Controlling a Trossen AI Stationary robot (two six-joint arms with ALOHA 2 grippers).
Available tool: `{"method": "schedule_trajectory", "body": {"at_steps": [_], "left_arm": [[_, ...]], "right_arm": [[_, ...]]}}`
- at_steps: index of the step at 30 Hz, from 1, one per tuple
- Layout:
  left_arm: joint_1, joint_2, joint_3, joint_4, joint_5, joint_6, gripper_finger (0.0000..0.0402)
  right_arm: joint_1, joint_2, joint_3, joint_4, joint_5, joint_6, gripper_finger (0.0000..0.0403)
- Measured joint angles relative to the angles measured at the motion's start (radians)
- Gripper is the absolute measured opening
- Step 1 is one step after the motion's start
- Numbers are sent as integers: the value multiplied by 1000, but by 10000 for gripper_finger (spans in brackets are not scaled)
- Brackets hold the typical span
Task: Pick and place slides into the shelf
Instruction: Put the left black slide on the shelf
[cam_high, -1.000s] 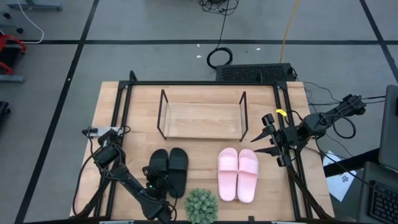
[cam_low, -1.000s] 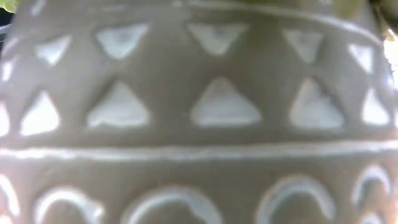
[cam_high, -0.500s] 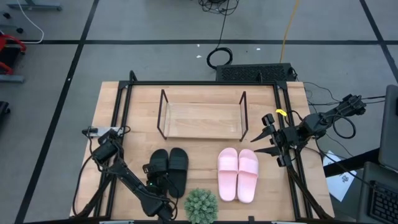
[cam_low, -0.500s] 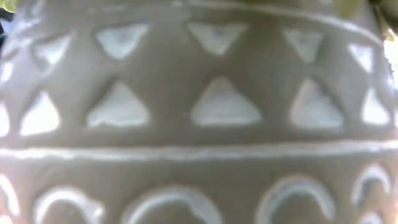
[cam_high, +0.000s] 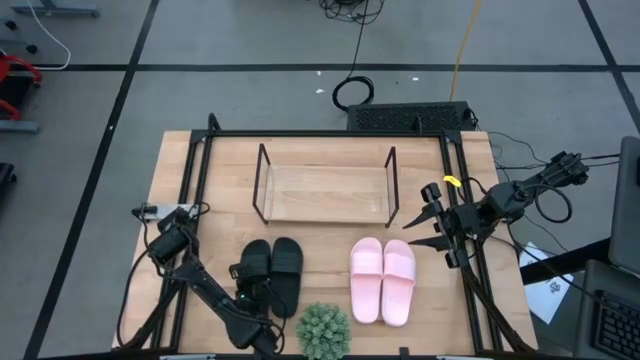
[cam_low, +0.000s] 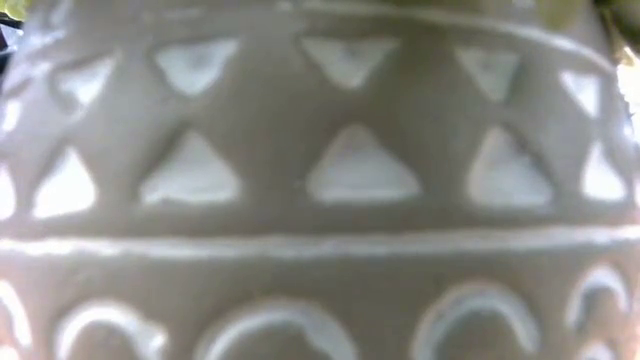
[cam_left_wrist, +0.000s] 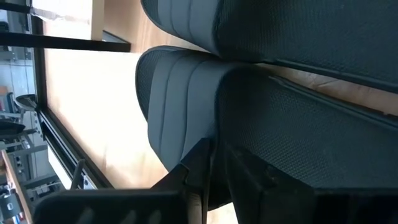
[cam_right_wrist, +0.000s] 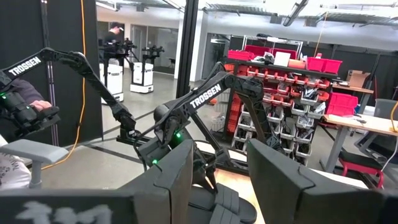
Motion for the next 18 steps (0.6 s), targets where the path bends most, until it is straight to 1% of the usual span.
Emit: {"method": "schedule_trajectory", "body": {"at_steps": [4,9,16,18], "left_arm": [[-1,0,0,0,-5,-29,46],[-1,0,0,0,-3,-13,46],[-3,0,0,1,87,47,46],[-5,0,0,3,126,44,46]], "right_arm": [[0,0,0,1,1,0,144],[0,3,0,1,1,0,144],[0,8,0,1,1,1,144],[0,8,0,2,1,1,144]]}}
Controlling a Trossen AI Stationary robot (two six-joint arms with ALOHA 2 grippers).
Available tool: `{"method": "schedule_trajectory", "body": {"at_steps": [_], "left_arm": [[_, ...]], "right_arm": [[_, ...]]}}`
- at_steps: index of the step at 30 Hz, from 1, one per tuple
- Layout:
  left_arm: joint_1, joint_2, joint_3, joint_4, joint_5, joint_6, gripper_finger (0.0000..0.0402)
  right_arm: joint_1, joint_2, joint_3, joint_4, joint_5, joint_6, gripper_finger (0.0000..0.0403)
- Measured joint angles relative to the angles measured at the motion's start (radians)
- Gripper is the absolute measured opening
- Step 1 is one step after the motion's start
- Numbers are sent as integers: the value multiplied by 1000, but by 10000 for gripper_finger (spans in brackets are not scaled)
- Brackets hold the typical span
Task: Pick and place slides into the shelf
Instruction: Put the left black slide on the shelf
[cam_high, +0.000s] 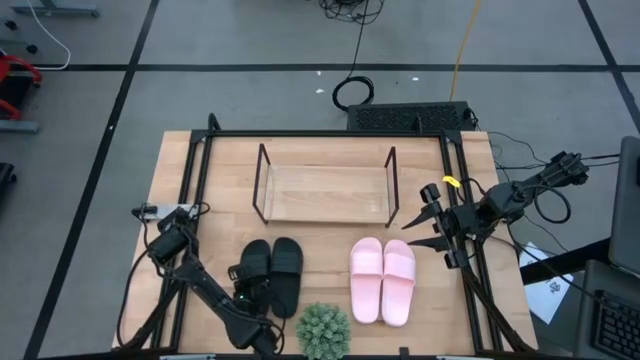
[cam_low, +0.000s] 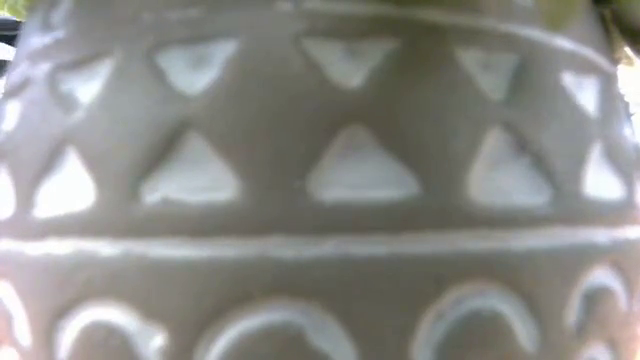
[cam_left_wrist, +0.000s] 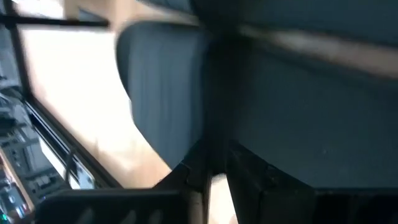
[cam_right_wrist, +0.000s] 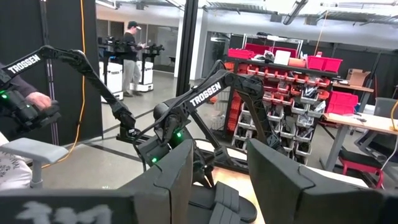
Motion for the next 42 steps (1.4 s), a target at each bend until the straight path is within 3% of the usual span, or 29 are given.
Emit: {"method": "schedule_trajectory", "body": {"at_steps": [5,17,28,42], "left_arm": [[0,0,0,0,68,-43,46],[45,0,1,-3,75,-217,51],[35,0,159,0,87,-156,184],[4,-2,162,-2,-31,-23,195]], "right_arm": [[0,0,0,0,0,33,144],[0,0,0,0,0,-6,144],[0,0,0,0,0,-2,144],[0,0,0,0,0,-2,144]]}}
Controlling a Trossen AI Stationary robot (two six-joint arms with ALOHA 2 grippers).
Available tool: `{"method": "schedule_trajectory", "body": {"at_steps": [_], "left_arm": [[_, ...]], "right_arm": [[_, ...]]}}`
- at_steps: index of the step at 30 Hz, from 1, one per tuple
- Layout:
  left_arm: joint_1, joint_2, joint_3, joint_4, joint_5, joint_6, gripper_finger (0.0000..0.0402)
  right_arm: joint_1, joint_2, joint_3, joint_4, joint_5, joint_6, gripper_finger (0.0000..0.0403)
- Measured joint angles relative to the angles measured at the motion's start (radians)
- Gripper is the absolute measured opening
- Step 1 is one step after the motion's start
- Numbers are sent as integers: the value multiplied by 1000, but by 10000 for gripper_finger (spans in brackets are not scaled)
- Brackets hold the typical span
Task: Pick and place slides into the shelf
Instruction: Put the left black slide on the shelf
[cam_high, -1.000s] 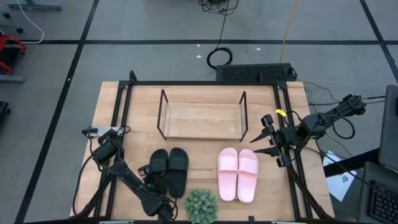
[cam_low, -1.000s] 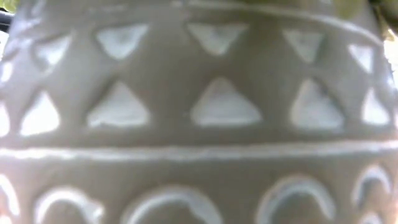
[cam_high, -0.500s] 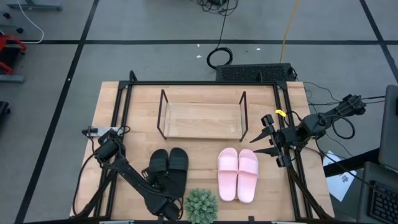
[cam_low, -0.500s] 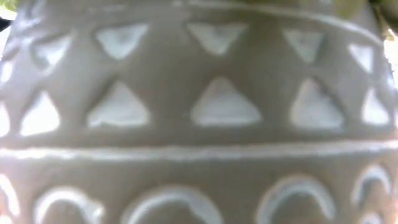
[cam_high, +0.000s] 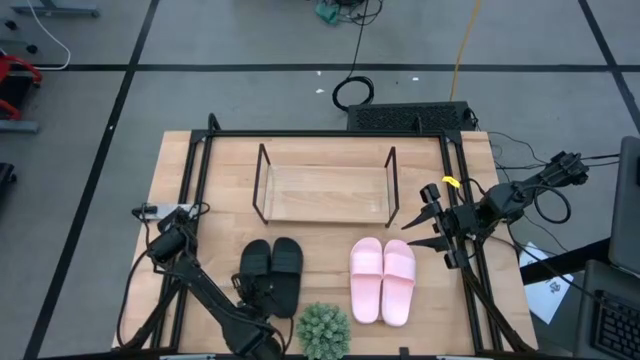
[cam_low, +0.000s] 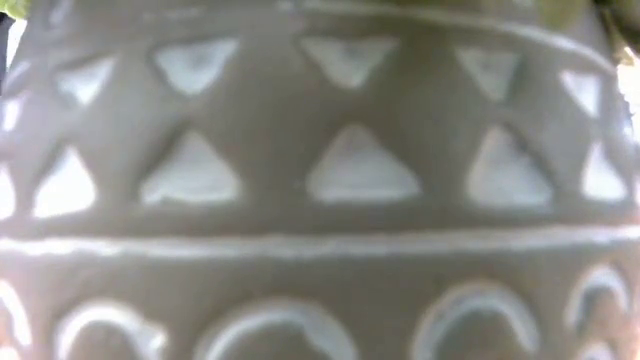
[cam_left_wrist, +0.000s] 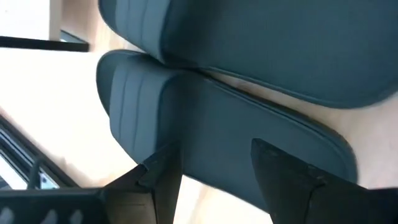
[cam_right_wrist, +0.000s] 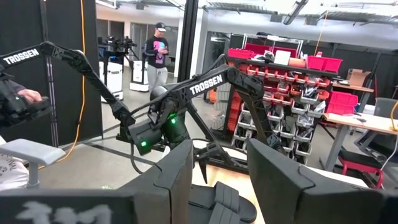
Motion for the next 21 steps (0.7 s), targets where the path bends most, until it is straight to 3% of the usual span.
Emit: {"method": "schedule_trajectory", "body": {"at_steps": [11,21], "left_arm": [[20,0,-25,-1,24,70,139],[42,0,-25,-1,12,128,136]], "right_arm": [[0,0,0,-12,0,-1,144],[0,0,0,-12,0,-1,144]]}}
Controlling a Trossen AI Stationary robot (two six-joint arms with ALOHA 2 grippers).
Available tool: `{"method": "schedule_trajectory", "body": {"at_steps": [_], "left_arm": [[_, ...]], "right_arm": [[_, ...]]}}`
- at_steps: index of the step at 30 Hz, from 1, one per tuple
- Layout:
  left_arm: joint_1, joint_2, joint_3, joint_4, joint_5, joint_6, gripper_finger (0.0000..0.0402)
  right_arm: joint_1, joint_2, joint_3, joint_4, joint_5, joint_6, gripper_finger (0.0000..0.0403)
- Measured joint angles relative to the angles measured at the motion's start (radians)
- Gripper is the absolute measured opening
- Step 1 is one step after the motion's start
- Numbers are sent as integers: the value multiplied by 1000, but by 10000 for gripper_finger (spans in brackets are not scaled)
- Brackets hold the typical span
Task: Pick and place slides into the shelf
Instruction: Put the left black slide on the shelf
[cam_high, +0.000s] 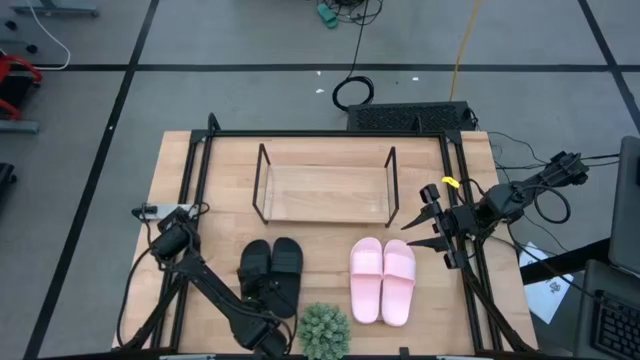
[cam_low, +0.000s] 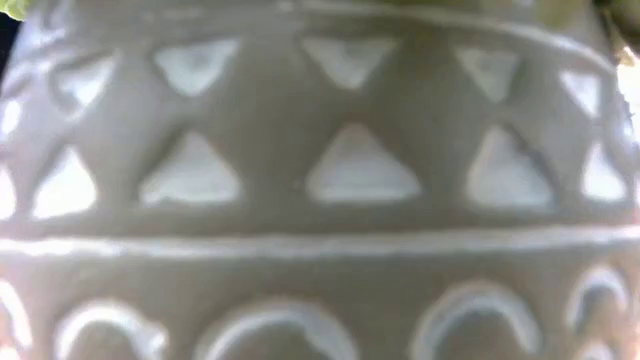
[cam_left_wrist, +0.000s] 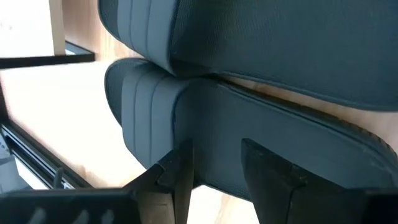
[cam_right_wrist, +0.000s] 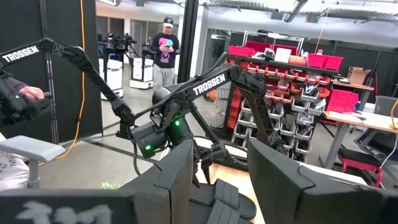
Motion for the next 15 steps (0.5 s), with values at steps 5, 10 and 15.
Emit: {"method": "schedule_trajectory", "body": {"at_steps": [5,10,15], "left_arm": [[9,0,0,0,-4,31,136],[22,0,0,0,1,21,136],[57,-3,2,0,129,13,136]], "right_arm": [[0,0,0,0,0,0,144],[0,0,0,-21,0,0,144],[0,0,0,-27,0,-1,144]]}}
